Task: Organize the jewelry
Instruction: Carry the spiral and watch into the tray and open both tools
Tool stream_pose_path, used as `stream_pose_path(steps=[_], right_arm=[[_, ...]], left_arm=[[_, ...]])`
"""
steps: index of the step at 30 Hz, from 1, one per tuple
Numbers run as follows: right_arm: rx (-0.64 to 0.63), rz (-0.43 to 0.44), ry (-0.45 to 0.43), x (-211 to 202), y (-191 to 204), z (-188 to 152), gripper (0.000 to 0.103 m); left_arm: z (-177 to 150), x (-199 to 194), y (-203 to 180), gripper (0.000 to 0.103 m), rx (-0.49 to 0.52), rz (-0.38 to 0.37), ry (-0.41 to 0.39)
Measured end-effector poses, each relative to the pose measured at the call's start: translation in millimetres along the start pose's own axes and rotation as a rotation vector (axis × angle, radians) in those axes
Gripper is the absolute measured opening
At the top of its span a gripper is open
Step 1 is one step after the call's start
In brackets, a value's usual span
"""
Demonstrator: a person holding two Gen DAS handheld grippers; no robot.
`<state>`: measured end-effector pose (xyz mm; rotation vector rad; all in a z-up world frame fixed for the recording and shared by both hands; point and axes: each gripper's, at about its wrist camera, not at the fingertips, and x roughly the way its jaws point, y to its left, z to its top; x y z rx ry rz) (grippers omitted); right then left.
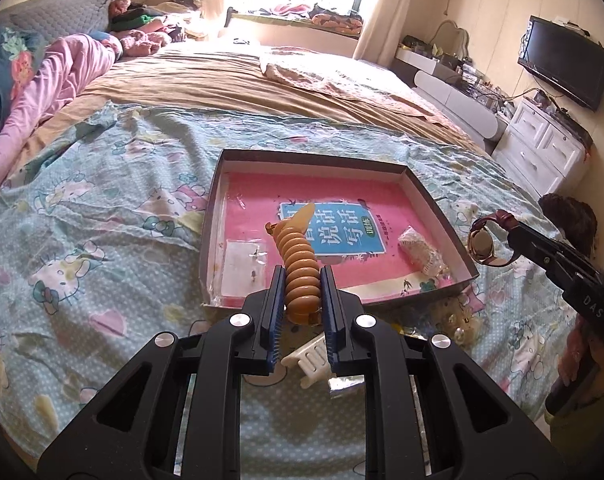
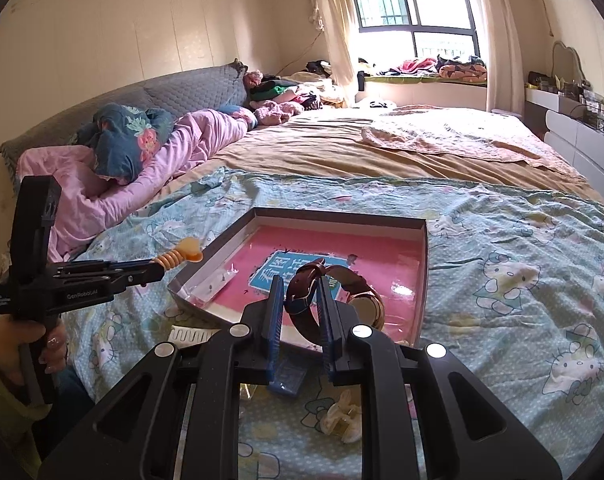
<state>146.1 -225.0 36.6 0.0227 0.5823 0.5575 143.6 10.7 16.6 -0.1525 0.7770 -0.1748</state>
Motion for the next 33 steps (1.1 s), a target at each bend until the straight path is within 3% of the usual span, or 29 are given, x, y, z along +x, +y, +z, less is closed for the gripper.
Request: stream_pose_path(steps=[14, 28, 33], right_arm=[[-0.028, -0.088, -0.004, 35, -32, 18, 0.016], [-0.068, -0.146, 0.127, 97, -43, -5, 0.016], [-0.074, -0.151, 0.136, 104, -41, -8, 0.016]], left_arm=[[23, 59, -17, 0.011, 0.032, -0.002, 0.076], [15, 104, -15, 0.011, 0.027, -0.011, 0.171], [13, 109, -10, 0.011, 0.015, -0.009, 0.179]])
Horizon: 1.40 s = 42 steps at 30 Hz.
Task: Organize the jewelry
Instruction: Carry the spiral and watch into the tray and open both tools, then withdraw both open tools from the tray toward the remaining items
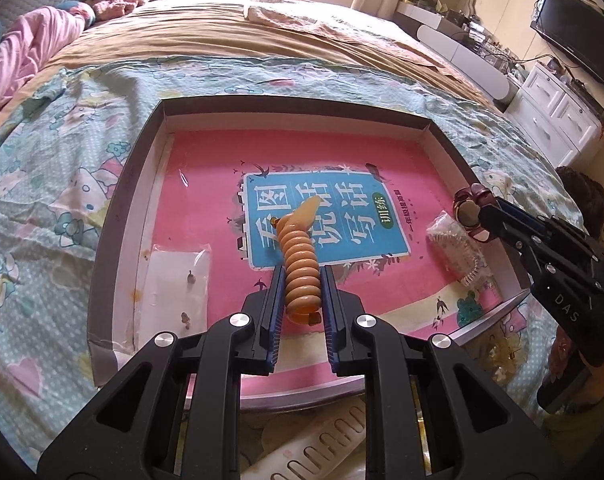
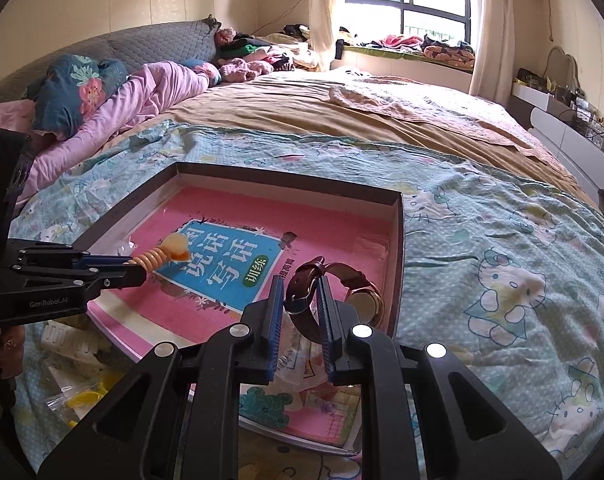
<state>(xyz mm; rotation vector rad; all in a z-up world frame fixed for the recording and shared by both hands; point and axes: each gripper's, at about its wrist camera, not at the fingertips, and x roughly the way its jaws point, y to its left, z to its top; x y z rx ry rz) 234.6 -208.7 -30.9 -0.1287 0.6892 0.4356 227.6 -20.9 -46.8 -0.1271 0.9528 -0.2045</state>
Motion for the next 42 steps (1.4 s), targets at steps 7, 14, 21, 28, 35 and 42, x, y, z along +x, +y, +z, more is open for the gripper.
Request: stream_pose_path(steps=[7, 14, 21, 28, 35, 42], right_arm=[[-0.003, 0.011, 0.011, 1, 4, -1, 0.023], [0.019, 0.027, 0.005, -10, 4, -5, 0.039], [0.071, 0.034, -0.03, -35, -1, -7, 0.058], [0.111, 0.029, -0.069, -64, -8, -12, 0.075], [0.152, 0.014, -0.13, -96, -16, -8, 0.08], [0.169, 0.01, -0.181, -123, -18, -6, 0.088]], left_arm=[[-2, 2, 0, 0.011, 0.004, -0.005, 0.006], [-3, 1, 1, 0.011, -0.002, 0.0, 0.004], [-3, -4, 2, 0.028, -0.004, 0.005, -0.004], [-2, -24, 1, 0.053, -0.008, 0.008, -0.038], [2, -55, 0, 0.077, -0.01, 0.017, -0.098], [4, -88, -1, 0.091, -0.016, 0.043, -0.166]])
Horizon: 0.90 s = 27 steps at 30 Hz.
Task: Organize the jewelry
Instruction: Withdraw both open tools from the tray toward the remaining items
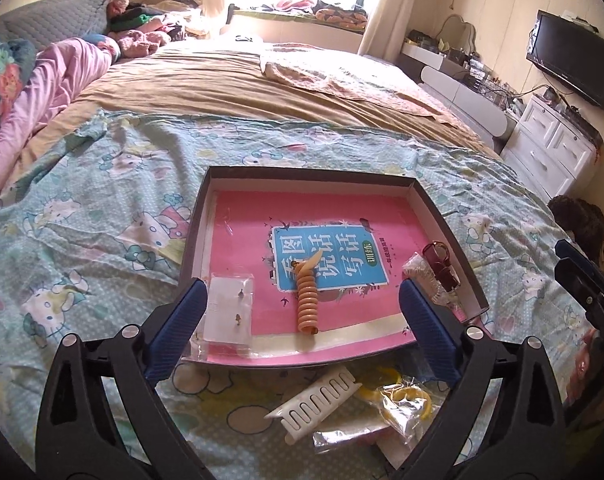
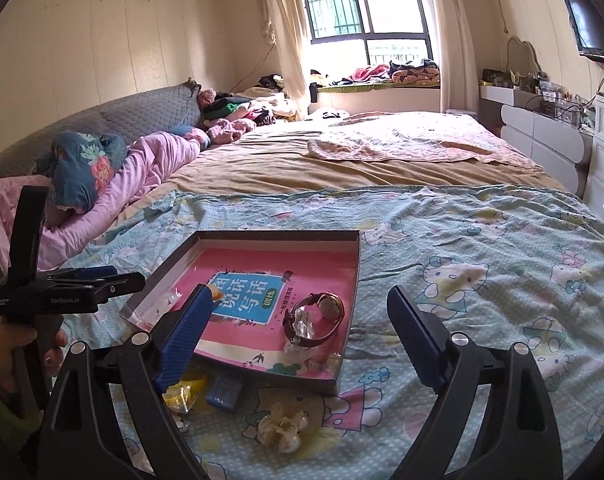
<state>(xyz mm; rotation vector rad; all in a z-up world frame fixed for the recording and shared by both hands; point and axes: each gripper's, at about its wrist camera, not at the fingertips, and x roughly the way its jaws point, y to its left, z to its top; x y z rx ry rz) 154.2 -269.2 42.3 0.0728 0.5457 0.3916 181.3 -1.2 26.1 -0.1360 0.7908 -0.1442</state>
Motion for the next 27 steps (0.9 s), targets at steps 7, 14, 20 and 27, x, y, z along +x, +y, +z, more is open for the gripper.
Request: stream_pose_path(steps=[7, 14, 20, 27], right_arm=[[-0.015, 0.012, -0.015, -17, 8, 1, 0.089], [-0.037, 0.026, -0.022, -32, 19, 1, 0.089], [-0.055, 0.037, -0.012, -40, 26, -3, 0.089], [-0.074, 0.051, 0.015, -46, 36, -14, 0.089]], left_arm=[[1, -29, 1, 0.093, -0.009, -0.002, -0.046], [-7, -50, 1, 0.093, -0.011, -0.001, -0.071], [-17, -61, 5, 0.093, -0.02, 0.002, -0.076], [-33, -68, 7, 0.093, -0.02, 0.006, -0.067]])
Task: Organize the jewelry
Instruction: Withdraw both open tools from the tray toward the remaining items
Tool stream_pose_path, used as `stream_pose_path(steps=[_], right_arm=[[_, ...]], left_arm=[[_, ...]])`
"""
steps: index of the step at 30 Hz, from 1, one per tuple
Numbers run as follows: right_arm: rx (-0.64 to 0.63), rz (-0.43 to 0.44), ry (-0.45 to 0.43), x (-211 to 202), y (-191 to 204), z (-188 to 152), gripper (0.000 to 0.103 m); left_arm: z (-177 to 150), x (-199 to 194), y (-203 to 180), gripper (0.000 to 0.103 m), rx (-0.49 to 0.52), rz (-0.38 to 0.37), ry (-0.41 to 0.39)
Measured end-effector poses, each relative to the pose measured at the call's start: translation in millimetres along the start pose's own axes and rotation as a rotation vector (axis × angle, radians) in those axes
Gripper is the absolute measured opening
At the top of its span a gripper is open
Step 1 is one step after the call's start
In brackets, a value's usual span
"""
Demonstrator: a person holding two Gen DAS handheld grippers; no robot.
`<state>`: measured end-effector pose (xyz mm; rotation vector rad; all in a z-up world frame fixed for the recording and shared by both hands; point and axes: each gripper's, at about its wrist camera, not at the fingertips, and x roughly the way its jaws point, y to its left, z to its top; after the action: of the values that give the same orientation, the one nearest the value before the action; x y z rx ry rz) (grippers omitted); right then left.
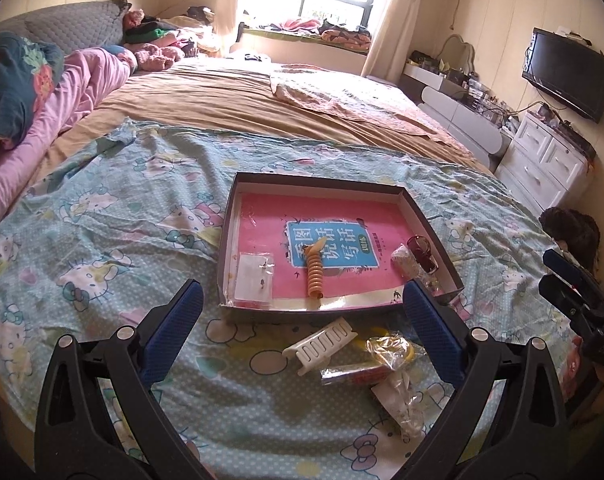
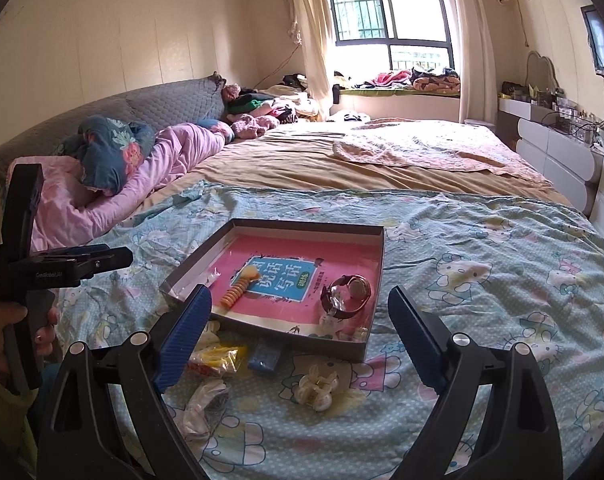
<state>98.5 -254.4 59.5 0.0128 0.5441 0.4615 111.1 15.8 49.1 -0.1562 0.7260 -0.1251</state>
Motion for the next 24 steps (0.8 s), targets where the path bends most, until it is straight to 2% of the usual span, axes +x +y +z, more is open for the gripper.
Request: stream_pose_path(steps=[24], right_arm=[[-0.028, 0.104, 0.156, 13, 44, -50, 0.09]], left_arm=[[-46, -4, 8, 0.093, 0.006, 0.037, 0.068]])
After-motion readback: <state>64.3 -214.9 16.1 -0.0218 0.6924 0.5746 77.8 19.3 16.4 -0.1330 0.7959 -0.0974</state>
